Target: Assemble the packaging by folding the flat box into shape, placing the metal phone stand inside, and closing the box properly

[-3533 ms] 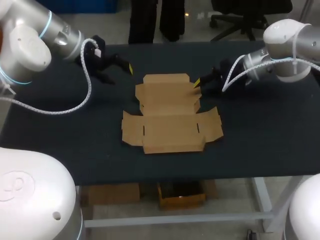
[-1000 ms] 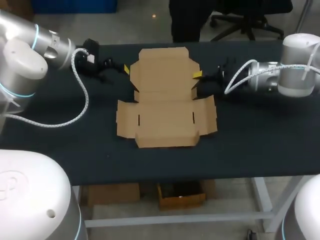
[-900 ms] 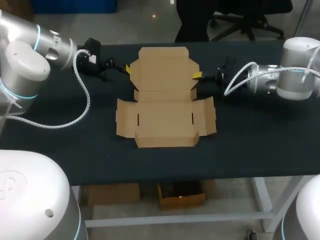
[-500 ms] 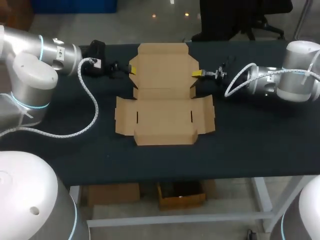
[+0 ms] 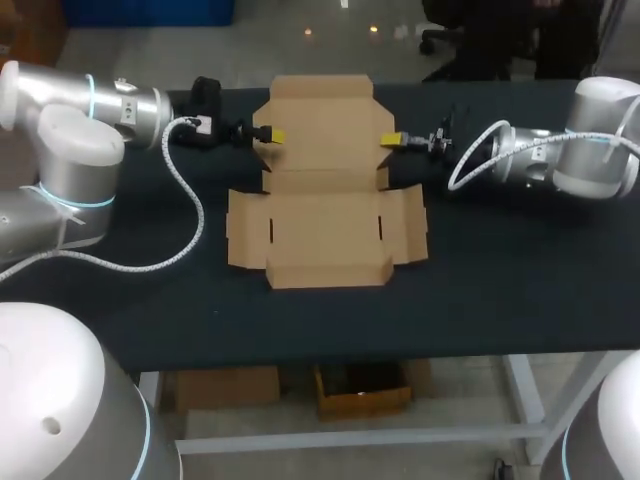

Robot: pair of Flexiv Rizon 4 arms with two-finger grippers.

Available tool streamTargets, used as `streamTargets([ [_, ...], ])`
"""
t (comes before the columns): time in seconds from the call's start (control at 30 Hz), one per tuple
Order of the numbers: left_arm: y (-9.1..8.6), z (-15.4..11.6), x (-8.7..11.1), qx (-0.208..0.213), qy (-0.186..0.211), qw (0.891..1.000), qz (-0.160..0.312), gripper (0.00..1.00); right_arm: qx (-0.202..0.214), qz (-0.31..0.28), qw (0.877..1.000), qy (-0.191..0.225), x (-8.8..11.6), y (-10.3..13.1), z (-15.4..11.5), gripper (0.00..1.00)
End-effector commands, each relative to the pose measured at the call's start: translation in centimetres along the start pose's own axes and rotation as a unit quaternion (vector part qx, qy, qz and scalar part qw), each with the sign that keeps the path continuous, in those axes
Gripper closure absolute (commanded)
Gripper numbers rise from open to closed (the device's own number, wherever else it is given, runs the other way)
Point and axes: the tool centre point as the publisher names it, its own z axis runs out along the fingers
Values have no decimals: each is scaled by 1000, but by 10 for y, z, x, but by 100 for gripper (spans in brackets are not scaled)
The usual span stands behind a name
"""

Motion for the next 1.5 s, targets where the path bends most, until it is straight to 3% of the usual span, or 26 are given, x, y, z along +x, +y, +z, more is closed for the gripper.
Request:
streamTargets([
  [0.03,-5,8,-5,-4,25,1000,4,0,0,-8,1000,15,-2,4,0,100],
  [0.37,-7,29,8,-10,71,997,18,0,-3,-28,999,38,0,9,2,100],
  [0.5,-9,34,12,-11,83,996,24,16,-5,-35,998,45,2,11,3,100],
  [0.63,-12,37,15,-11,89,996,28,41,-5,-38,998,49,2,14,4,100],
  [0.7,-12,38,16,-11,92,995,30,48,-5,-39,998,50,2,15,5,100],
  [1.5,-14,43,21,-18,105,994,39,65,-6,-47,997,55,4,20,7,100],
])
